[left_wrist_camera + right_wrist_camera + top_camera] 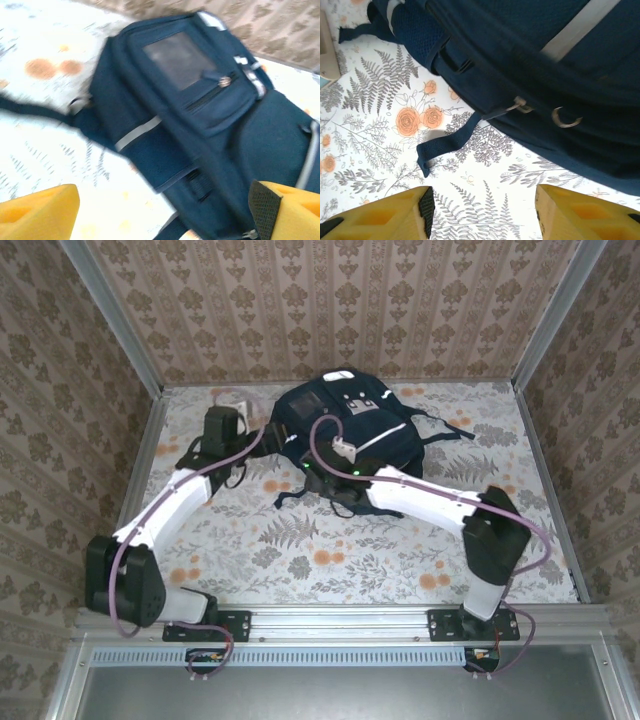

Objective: Pack the student bag

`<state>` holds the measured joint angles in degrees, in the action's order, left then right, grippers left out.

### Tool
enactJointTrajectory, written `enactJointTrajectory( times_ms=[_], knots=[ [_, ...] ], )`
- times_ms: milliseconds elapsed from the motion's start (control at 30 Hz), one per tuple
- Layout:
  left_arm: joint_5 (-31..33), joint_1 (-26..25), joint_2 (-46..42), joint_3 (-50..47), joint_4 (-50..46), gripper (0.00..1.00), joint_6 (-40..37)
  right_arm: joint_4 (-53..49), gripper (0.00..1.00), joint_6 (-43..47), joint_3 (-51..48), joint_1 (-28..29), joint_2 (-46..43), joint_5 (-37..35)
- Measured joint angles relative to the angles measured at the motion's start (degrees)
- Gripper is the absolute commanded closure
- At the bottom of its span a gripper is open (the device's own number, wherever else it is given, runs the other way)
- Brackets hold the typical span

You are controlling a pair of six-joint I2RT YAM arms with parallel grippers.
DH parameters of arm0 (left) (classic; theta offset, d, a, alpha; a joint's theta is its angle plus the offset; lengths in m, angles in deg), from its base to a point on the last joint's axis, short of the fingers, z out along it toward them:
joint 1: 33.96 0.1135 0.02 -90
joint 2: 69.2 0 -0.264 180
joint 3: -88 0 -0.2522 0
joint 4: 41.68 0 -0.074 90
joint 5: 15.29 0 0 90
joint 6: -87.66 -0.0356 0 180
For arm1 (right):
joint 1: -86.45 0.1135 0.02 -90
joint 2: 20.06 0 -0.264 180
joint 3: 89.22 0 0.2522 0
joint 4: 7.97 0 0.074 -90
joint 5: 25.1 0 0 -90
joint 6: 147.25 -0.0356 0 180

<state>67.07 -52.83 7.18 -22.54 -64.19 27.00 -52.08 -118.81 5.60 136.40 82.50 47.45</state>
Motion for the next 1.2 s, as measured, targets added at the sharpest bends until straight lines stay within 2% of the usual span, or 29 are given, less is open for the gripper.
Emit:
enactJointTrajectory(
  times_ms=[200, 367, 700, 1200],
  knots=[
    [1.0, 3.1, -9.4, -9.0, -3.0, 0.07, 3.7, -2.4, 0.49, -8.7, 2.1, 0.7, 4.2, -3.5],
    [1.0, 4.8, -13.9, -11.4, -3.5, 0.06, 5.1, -2.6, 0.53, -13.6, 3.0, 0.0, 6.1, -5.6],
    [-0.3, 6.3, -14.3, -12.6, -4.1, 0.05, 5.6, -2.7, 0.60, -18.2, 9.3, -1.3, 12.3, -6.8],
    [-1.5, 7.0, -14.2, -12.7, -4.1, 0.05, 5.9, -3.4, 0.67, -27.0, 9.6, -1.8, 13.9, -9.3]
  ],
)
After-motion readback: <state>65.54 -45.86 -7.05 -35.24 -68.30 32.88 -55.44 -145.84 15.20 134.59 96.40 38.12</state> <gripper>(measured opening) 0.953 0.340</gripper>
